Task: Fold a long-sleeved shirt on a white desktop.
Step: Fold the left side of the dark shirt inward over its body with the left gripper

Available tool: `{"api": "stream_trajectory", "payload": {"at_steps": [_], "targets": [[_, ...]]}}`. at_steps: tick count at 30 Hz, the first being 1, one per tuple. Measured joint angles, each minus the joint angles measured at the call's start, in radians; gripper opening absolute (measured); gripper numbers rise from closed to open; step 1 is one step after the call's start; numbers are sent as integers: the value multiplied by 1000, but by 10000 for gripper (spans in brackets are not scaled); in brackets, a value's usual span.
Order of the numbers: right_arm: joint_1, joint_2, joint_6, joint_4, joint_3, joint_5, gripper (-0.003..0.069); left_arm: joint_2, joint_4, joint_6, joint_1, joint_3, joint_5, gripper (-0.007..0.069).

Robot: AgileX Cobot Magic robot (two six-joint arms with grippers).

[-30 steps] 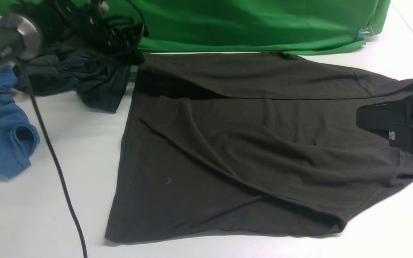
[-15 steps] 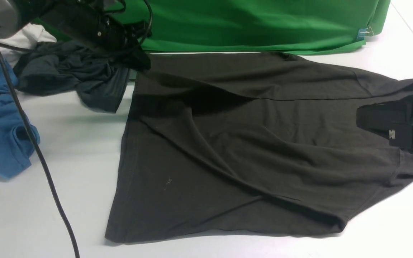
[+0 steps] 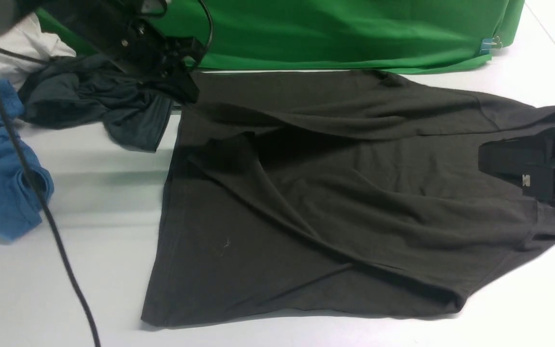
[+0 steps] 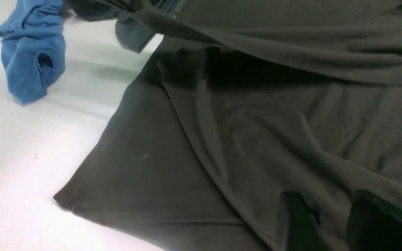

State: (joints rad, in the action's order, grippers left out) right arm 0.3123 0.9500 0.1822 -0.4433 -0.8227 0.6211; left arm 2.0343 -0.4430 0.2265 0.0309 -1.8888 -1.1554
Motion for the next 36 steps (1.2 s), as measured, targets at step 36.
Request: {"api": "stream_trajectory", "payload": {"at_steps": [36], "targets": [[0,0,-7,11,0,1,240,-106,377,-210,138,287,-54,288]]}}
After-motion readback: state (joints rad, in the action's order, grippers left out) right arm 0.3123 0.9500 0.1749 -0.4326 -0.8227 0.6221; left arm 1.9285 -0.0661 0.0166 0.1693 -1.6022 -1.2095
